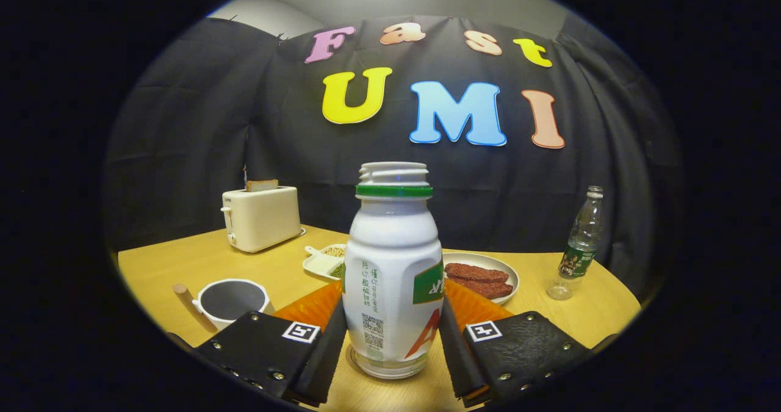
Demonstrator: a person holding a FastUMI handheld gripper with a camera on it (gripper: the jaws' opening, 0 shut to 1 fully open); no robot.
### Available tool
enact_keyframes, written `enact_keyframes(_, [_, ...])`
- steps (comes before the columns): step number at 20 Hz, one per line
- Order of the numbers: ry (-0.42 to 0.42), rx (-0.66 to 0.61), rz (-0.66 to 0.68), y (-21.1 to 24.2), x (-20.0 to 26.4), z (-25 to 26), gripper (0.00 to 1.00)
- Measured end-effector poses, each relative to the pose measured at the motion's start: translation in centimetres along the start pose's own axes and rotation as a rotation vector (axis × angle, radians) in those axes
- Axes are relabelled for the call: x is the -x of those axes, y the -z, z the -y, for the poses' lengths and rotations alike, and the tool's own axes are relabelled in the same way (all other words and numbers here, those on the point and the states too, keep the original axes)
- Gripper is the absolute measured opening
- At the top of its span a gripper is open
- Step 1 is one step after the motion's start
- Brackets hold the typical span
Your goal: Take the bottle from table, then pour the juice into the cup, finally place the bottle on the coaster
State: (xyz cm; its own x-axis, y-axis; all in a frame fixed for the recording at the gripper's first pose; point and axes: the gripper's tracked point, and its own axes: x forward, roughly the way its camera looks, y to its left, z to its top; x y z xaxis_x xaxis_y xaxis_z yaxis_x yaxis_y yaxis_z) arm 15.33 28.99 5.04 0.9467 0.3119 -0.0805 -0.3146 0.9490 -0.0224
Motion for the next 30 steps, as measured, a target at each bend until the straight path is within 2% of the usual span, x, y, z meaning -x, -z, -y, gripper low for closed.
enact_keyframes(13, [0.005, -0.041, -0.028, 2.7, -2.0, 0.3, 0.73])
enact_keyframes(23, [0.012, 0.014, 0.006, 2.7, -1.6, 0.1, 0.73])
enact_keyframes(30, [0.018, 0.000, 0.029, 2.6, -1.3, 0.3, 0.73])
